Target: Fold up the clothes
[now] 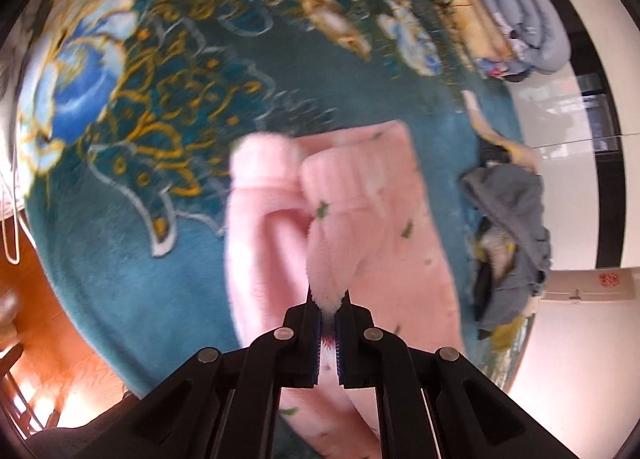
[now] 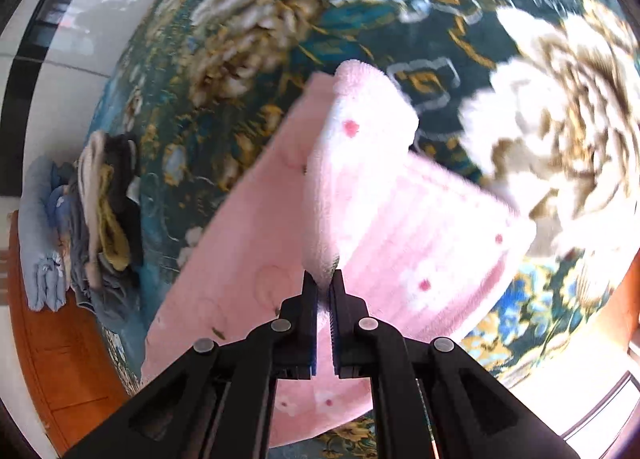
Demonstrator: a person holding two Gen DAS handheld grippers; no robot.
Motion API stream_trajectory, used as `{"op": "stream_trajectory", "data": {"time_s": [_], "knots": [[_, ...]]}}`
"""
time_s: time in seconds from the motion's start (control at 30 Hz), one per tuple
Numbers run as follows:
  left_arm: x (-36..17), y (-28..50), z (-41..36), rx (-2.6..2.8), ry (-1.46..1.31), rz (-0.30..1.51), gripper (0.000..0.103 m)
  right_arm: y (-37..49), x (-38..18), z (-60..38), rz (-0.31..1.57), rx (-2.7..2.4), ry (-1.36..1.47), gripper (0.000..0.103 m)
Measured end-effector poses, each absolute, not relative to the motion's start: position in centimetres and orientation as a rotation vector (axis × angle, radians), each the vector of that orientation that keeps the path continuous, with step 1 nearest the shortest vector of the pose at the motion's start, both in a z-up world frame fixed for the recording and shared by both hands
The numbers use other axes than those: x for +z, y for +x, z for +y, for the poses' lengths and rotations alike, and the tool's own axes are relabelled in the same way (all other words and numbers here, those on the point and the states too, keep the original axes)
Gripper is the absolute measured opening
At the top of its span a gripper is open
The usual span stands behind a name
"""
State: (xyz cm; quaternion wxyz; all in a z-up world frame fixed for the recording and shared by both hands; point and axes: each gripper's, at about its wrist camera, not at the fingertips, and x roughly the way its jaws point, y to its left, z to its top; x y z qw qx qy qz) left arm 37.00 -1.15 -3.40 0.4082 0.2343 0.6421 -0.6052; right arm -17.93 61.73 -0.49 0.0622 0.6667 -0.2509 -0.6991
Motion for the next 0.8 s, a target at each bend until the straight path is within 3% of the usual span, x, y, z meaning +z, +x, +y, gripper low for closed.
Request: {"op": "stream_trajectory", "data": {"time_s": [0.17, 0.3, 0.57, 0.63, 0.7, 0.8], "knots": [[-2.2, 37.5, -0.5, -1.59, 0.531, 1.574, 0.006, -16.6, 1.2, 63.6, -0.793, -2.175, 1.973, 0.003], [-2.4, 38.1, -0.6, -1.574, 0.544, 1.511, 0.005, -15.6, 2.9, 65.0, -0.711, -2.266, 1.939, 0.0], [-7.2, 39.6, 0.0, -1.504, 0.493, 1.632, 0.006, -14.7, 1.1, 65.3, -0.825, -2.171, 1.913, 0.001], [-6.9, 39.6, 0.2, -1.523, 0.483, 1.635, 0.006, -14.7, 0.2, 64.3, -0.826, -2.147, 1.966, 0.005], [-6.1, 39.2, 0.1, -1.559, 0.505, 1.605, 0.006, -14.7, -1.1, 63.8, -0.867, -2.115, 2.026, 0.028], [-4.6, 38.1, -0.6, -1.601, 0.587, 1.549, 0.007, -15.0, -3.0, 63.0, -0.905, -2.054, 2.122, 0.036]]}}
